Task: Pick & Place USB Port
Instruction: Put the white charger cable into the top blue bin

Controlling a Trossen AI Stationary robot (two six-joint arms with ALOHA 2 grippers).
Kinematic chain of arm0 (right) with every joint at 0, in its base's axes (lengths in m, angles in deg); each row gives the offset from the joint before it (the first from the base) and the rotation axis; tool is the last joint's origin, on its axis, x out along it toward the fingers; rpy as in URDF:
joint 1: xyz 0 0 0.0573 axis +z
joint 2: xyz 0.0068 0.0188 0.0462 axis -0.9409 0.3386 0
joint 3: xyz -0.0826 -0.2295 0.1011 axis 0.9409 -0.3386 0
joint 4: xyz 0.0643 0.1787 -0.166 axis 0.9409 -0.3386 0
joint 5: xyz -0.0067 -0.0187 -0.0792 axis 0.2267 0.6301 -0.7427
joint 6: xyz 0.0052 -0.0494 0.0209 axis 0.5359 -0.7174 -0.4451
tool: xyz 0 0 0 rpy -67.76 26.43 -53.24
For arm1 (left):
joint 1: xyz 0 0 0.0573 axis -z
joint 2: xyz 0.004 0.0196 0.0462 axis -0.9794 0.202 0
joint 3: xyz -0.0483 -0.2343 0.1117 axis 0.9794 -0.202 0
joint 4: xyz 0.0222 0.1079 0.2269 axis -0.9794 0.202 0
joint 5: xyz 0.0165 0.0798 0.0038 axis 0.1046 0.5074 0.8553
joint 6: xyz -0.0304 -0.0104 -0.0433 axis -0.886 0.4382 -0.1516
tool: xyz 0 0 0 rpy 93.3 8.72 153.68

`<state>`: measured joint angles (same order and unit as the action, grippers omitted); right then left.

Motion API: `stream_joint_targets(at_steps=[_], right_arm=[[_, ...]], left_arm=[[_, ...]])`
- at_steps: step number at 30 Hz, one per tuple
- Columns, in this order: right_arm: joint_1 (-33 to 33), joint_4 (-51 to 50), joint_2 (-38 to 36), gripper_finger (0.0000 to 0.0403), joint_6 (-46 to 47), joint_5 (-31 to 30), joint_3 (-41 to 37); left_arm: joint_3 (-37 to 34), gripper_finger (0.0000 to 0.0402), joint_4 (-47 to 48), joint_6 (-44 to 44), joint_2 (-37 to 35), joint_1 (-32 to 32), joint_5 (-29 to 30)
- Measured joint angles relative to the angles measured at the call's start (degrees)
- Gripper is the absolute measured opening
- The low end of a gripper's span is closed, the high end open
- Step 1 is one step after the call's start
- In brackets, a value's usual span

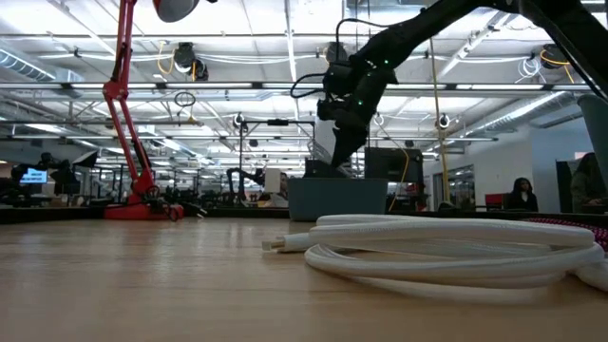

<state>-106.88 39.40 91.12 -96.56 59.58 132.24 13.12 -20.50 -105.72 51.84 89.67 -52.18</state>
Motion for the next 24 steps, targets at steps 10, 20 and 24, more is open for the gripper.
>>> stream_joint_targets(at_steps=[10, 20, 24], right_arm=[[1.1, -3.6, 0.0, 0.0026, -3.0, -2.3, 0.0], [2.1, -1.7, -0.1, 0.0026, -3.4, -2.3, -2.3], [2.3, -0.8, 0.0, 0.0026, -2.6, -2.0, -4.9]], left_arm=[[0.0, 0.0166, 0.0, -0.1, 0.0, -0.1, -0.2], [0.0, 0.0166, 0.0, -0.7, 0.0, -0.1, 0.1], [0.0, 0.0166, 0.0, -1.0, 0.0, -0.1, 0.3]])
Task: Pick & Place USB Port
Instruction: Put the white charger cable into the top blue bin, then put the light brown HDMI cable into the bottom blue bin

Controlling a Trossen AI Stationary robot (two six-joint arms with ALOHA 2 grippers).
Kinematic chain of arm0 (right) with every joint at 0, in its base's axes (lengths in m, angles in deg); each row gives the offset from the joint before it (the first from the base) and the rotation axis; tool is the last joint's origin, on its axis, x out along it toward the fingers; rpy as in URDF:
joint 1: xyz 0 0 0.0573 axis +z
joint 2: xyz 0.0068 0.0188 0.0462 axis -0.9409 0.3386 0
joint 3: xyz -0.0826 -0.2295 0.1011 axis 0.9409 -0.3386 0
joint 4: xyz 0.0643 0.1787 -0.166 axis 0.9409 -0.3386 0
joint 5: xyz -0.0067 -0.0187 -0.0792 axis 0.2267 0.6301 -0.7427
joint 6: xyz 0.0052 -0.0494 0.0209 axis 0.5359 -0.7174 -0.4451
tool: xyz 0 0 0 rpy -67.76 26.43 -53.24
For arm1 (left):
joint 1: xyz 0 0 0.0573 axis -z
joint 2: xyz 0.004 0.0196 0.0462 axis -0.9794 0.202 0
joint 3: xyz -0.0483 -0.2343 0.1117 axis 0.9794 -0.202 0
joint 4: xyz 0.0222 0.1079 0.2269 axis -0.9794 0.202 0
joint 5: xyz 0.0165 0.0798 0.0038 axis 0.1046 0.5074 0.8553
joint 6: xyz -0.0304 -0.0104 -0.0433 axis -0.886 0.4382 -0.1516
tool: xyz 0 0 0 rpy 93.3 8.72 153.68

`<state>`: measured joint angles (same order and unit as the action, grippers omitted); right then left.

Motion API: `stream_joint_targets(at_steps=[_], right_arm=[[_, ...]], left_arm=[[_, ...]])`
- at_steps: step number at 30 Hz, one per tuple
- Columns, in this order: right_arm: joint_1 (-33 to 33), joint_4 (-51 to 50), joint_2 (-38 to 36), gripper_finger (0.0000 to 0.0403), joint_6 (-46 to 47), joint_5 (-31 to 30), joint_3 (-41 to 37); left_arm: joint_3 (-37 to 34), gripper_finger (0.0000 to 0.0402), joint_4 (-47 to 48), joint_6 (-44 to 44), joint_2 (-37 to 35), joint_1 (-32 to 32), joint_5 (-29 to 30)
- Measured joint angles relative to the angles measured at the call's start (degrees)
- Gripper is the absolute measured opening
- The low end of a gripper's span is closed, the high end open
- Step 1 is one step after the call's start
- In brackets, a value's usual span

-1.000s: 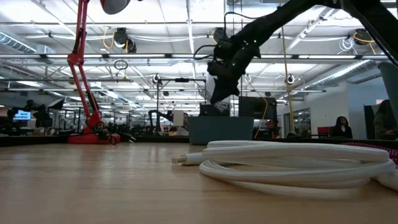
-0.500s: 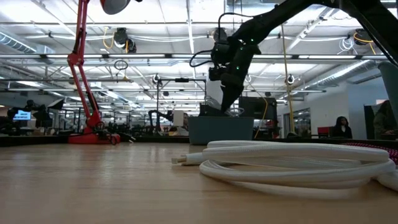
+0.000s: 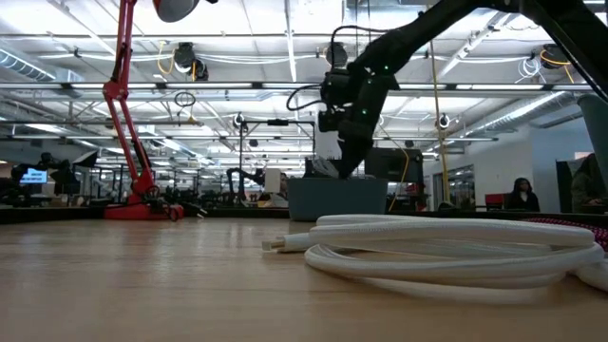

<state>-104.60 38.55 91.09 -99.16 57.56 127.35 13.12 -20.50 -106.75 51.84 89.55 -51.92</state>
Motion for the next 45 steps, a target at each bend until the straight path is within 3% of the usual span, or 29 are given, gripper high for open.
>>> stream_joint_targets(at_steps=[13, 16, 24, 30, 38, 45], right_arm=[[0.2, 5.4, 0.0, 0.0026, 1.4, -0.6, -6.9], [1.1, 6.5, 0.0, 0.003, 1.6, -4.2, -6.9], [1.7, 7.3, 0.0, 0.0149, 2.9, -4.9, -6.9], [2.9, 9.8, -1.2, 0.019, 4.0, -7.4, -6.1], [3.9, 14.4, -7.7, 0.0188, 5.5, -10.9, 2.0], [5.5, 15.9, -16.8, 0.0186, 18.8, -5.9, 6.3]], left_arm=[[0.0, 0.0166, 0.0, -0.7, 0.0, 0.0, 0.0], [0.0, 0.0166, 0.0, -0.8, 0.0, 0.0, 0.0], [0.0, 0.0166, 0.0, -1.6, 0.0, 0.0, 0.0], [0.0, 0.0166, 0.0, -1.9, 0.0, 0.0, 0.0], [0.0, 0.0166, -0.3, -1.7, 0.0, -0.6, 1.6], [0.0, 0.0166, -0.4, -0.5, 0.0, -1.5, 0.9]])
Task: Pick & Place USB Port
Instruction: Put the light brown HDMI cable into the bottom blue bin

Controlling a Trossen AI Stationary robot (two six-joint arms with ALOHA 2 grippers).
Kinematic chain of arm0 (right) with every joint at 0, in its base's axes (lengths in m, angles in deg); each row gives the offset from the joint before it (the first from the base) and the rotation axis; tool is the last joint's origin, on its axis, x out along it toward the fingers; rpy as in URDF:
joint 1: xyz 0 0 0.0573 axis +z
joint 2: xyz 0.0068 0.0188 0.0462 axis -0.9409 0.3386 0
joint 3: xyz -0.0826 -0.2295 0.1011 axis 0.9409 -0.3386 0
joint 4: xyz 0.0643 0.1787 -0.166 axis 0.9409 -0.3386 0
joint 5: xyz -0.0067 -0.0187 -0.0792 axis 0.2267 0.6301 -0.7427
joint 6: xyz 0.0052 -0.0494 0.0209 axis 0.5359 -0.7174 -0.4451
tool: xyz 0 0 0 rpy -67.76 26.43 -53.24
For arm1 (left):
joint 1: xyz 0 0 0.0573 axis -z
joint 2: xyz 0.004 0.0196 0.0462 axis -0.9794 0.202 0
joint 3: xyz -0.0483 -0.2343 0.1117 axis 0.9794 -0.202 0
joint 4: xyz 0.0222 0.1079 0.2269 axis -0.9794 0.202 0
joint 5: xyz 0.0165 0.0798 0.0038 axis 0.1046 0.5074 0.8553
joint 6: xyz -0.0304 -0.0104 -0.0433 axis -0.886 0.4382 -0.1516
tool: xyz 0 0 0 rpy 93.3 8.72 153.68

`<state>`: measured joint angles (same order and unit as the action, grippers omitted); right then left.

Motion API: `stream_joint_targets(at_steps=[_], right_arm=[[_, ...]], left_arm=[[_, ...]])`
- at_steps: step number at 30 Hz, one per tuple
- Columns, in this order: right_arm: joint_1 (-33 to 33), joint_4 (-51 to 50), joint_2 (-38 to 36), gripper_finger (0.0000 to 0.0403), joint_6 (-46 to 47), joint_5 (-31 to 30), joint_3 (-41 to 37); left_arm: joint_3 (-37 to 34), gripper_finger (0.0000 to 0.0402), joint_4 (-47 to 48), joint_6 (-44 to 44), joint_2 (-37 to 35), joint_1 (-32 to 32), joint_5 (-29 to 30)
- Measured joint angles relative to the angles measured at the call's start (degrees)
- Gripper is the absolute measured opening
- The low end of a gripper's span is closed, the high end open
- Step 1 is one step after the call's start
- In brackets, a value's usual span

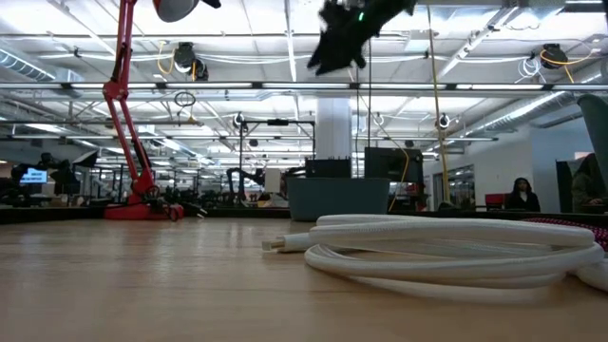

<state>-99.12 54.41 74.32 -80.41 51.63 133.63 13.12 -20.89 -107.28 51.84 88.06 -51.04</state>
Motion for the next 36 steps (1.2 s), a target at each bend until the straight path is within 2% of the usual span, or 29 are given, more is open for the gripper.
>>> stream_joint_targets(at_steps=[5, 11, 14, 20, 24, 28, 33, 36], right_arm=[[6.2, -2.8, -7.3, 0.0186, 8.6, 1.5, 0.0], [20.2, -6.8, -12.9, 0.0184, 17.7, 0.3, 0.0], [28.9, -8.1, -13.8, 0.0179, 23.5, -5.2, 0.0], [45.4, -7.6, -13.7, 0.0171, 33.8, -20.4, -2.0], [52.2, -5.0, -13.4, 0.0171, 41.2, -29.4, -5.9], [55.8, -2.4, -13.6, 0.0171, 47.1, -32.5, -10.0], [57.1, -2.5, -13.5, 0.0171, 53.0, -33.5, -14.4], [57.1, -2.3, -13.6, 0.0171, 56.0, -33.5, -16.9]], left_arm=[[0.0, 0.0166, 0.0, 3.3, 0.0, 0.0, -3.9], [0.0, 0.0166, 1.2, 8.3, 0.0, 1.5, -9.1], [0.0, 0.0166, 1.4, 9.5, 0.0, 3.5, -11.9], [-2.1, 0.0166, 2.5, 10.5, -0.1, 11.3, -12.5], [-8.6, 0.0166, 2.3, 6.4, 0.0, 18.3, -13.9], [-18.3, 0.0166, -2.5, 1.7, 0.0, 26.4, -17.3], [-30.9, 0.0166, -19.1, -2.6, 0.0, 34.9, -17.4], [-36.8, 0.0166, -31.2, -4.5, 0.6, 37.5, -17.5]])
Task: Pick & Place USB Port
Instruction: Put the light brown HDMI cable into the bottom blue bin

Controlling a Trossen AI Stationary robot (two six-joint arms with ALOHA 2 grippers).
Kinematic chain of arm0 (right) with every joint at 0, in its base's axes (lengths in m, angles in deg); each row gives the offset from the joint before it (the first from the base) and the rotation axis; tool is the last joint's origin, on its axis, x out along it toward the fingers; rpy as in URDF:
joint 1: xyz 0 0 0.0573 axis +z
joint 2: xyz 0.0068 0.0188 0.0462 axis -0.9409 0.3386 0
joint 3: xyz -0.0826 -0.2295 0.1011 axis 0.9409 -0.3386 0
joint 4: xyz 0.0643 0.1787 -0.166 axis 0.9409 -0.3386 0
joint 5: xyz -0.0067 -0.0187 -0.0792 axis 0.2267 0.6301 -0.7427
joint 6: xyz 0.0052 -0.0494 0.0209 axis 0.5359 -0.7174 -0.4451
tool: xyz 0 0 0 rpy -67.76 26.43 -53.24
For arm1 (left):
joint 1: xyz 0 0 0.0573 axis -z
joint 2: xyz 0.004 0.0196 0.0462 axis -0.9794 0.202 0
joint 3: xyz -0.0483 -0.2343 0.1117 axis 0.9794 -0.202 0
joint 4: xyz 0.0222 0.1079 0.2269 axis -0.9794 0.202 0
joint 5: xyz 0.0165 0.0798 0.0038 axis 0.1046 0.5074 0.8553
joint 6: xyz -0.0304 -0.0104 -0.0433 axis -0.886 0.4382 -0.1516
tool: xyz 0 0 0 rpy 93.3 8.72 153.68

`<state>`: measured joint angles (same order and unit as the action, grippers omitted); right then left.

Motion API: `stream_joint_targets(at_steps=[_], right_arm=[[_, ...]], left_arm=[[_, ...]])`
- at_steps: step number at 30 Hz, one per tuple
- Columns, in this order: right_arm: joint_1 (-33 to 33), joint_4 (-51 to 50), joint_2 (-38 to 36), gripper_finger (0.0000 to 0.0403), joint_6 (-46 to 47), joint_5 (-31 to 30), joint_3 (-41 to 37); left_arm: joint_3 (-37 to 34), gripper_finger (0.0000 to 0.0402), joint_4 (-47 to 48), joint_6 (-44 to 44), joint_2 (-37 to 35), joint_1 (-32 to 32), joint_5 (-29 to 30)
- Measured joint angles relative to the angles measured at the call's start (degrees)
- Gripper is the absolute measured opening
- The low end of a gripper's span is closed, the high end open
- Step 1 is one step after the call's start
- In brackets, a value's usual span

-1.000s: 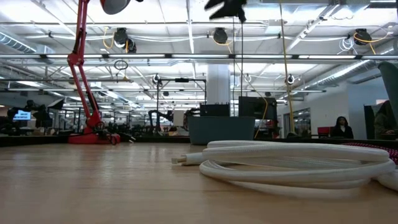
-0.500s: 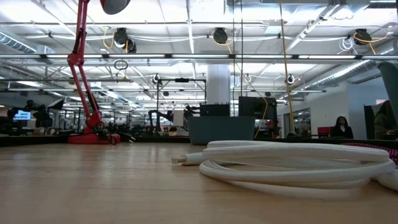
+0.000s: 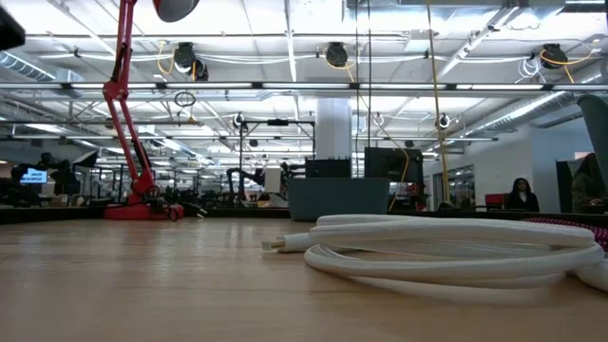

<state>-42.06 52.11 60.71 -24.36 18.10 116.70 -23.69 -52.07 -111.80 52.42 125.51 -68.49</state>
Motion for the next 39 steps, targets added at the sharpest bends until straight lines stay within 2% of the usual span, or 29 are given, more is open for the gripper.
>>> stream_joint_targets(at_steps=[3, 7, 13, 17, 24, 30, 39], right_arm=[[0.0, 0.2, 0.1, 0.0171, 1.6, 0.0, -2.9], [-0.1, 3.1, 0.1, 0.0171, 3.8, 0.2, -7.0], [-0.1, 9.3, 0.0, 0.0171, 5.2, 0.4, -10.9], [-0.1, 12.8, 0.1, 0.0171, 4.7, 0.4, -12.6], [0.0, 13.0, 0.1, 0.0171, 3.8, 0.4, -12.9], [0.0, 12.7, 0.1, 0.0171, 3.4, 0.4, -12.9], [0.1, 12.7, 0.1, 0.0171, 2.6, 0.4, -12.9]], left_arm=[[-1.3, 0.0166, -5.9, 0.7, 3.8, 0.2, 0.0], [3.9, 0.0166, -6.1, 7.5, 11.6, -0.6, -0.1], [11.4, 0.0165, 3.6, 16.7, 13.9, -3.5, 6.3], [10.4, 0.0165, 3.9, 19.0, 14.8, -5.1, 3.5], [10.1, 0.0166, 3.6, 22.0, 21.3, -5.0, -1.2], [10.1, 0.0166, 3.8, 22.6, 24.5, -5.1, 0.9], [10.3, 0.0166, 3.4, 22.0, 29.3, -4.7, 0.9]])
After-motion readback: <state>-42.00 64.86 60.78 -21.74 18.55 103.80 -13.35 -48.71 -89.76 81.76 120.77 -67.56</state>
